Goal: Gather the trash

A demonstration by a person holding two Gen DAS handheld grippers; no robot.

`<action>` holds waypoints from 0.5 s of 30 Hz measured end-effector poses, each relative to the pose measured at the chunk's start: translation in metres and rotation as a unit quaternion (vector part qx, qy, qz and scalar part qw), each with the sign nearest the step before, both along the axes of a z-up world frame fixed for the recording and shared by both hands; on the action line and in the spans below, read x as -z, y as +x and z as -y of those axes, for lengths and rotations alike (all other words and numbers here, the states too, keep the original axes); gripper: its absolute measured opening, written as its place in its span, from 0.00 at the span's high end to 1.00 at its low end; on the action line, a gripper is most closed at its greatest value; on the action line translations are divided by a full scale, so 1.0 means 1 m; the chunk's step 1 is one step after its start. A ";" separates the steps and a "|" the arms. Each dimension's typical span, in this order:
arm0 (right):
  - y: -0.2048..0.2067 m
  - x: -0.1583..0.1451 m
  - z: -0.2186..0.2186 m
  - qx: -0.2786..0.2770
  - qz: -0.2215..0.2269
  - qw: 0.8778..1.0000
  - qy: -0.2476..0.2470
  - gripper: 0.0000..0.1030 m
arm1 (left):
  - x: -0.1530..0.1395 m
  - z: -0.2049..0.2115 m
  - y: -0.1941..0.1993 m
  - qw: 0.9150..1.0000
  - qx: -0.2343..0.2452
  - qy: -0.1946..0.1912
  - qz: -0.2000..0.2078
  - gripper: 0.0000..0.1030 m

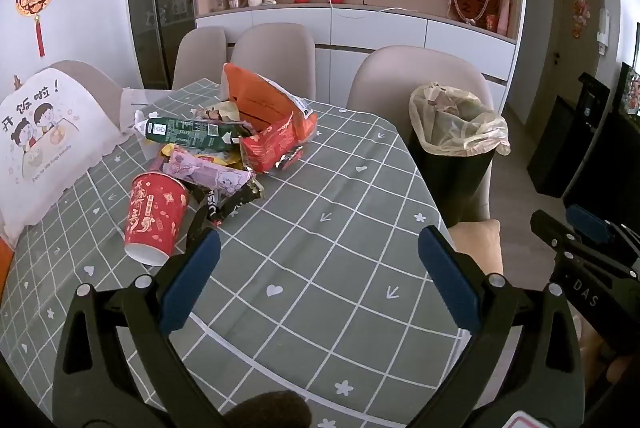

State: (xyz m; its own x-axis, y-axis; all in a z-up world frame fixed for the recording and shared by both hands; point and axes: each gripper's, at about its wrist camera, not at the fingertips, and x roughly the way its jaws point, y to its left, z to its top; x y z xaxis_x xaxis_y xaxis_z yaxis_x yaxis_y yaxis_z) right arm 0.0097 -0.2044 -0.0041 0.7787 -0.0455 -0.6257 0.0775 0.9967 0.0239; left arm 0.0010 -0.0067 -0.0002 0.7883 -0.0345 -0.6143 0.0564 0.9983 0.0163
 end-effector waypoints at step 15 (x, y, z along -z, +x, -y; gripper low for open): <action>-0.002 0.000 0.003 -0.001 0.002 1.000 -0.002 0.48 | 0.000 -0.002 0.000 1.000 -0.001 -0.002 0.000 0.08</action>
State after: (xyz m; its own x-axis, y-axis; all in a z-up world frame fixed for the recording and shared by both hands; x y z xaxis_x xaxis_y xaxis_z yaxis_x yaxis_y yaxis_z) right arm 0.0079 -0.2076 -0.0044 0.7816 -0.0464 -0.6220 0.0756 0.9969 0.0207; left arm 0.0011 -0.0045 -0.0001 0.7882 -0.0348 -0.6145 0.0544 0.9984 0.0131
